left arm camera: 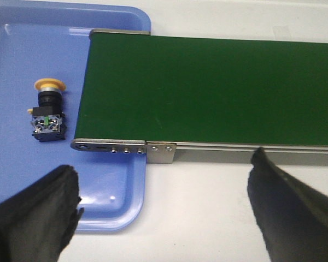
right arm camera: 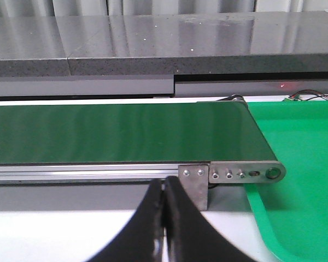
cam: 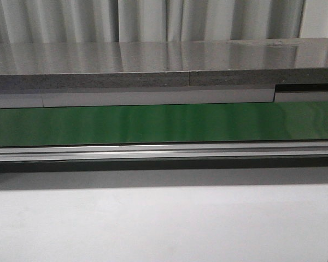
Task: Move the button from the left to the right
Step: 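Lower the left gripper over the yellow-capped button in the blue tray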
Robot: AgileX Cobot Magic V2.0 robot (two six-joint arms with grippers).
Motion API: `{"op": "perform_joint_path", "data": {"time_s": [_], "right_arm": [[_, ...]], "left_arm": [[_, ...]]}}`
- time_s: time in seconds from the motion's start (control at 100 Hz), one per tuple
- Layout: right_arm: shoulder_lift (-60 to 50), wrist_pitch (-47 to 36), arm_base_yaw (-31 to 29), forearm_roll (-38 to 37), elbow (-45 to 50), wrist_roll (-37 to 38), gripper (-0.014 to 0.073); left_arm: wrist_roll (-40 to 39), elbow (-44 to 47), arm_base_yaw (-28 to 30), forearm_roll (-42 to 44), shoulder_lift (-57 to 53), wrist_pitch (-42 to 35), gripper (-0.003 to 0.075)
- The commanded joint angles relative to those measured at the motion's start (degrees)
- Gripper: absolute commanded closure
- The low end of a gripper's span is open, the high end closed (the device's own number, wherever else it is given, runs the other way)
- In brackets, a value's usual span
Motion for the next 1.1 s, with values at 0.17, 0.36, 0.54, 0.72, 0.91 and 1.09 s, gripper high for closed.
{"op": "perform_joint_path", "data": {"time_s": [0.17, 0.36, 0.54, 0.72, 0.91, 1.09], "right_arm": [[-1.1, -4.7, 0.0, -0.3, -0.8, -0.3, 0.0662], [-1.1, -4.7, 0.0, -0.3, -0.8, -0.3, 0.0662], [-1.1, -4.7, 0.0, -0.3, -0.8, -0.3, 0.0662], [-1.1, -4.7, 0.0, -0.3, -0.8, -0.3, 0.0662], [-1.1, -4.7, 0.0, -0.3, -0.8, -0.3, 0.0662], [-1.1, -4.7, 0.0, -0.3, -0.8, -0.3, 0.0662]], "left_arm": [[-0.4, -10.1, 5.4, 1.4, 7.3, -2.6, 0.0115], [0.0, -18.0, 12.3, 1.4, 16.8, -2.2, 0.0115], [0.8, -24.4, 16.0, 1.4, 26.9, -1.7, 0.0115], [1.3, -30.3, 17.6, 1.6, 36.9, -0.3, 0.0115], [1.4, -35.0, 18.0, 2.5, 45.3, 1.4, 0.0115], [1.5, -37.0, 18.2, 2.7, 50.6, 1.2, 0.0115]]}}
